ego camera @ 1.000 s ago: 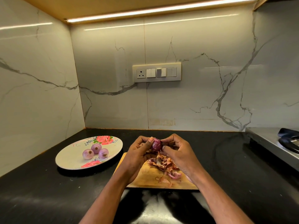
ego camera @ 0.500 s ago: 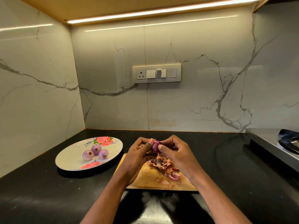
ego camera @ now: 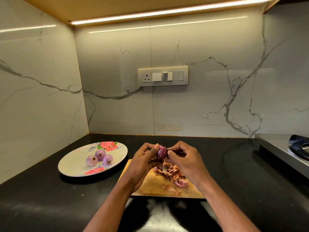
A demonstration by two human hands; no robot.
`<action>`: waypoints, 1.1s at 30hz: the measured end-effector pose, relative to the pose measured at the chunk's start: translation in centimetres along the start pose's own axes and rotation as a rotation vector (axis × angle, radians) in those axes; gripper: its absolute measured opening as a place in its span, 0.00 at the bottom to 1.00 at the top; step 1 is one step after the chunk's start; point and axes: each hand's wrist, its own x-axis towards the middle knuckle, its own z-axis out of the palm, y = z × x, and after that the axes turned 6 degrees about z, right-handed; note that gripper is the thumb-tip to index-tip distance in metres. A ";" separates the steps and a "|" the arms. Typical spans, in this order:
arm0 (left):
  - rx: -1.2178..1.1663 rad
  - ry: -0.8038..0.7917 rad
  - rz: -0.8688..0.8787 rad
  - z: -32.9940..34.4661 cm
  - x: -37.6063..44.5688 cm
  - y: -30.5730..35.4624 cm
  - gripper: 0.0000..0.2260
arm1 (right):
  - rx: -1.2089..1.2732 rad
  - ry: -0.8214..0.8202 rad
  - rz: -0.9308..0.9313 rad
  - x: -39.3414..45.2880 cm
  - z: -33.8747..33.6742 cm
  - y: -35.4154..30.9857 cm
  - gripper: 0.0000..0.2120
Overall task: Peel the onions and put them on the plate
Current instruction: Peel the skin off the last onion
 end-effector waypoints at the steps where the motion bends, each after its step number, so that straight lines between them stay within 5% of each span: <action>1: -0.011 0.002 -0.003 -0.1 0.0 0.0 0.13 | 0.021 0.004 0.001 0.0 0.0 0.0 0.01; 9: 0.107 -0.027 0.053 0.5 -0.2 0.2 0.17 | -0.047 -0.029 0.040 -0.4 0.2 -0.5 0.11; 17: -0.006 -0.002 0.026 0.1 -0.1 0.1 0.15 | -0.011 -0.063 0.044 -0.4 0.1 -0.6 0.07; 22: 0.022 -0.015 0.024 0.2 -0.1 -0.1 0.14 | -0.080 -0.048 0.039 -0.3 0.3 -0.5 0.17; 28: 0.000 -0.007 0.007 0.2 -0.1 0.2 0.11 | -0.010 -0.059 0.010 0.0 0.0 -0.2 0.05; 33: -0.001 -0.014 -0.006 0.4 -0.2 0.4 0.08 | -0.011 -0.049 0.010 0.0 0.3 -0.2 0.09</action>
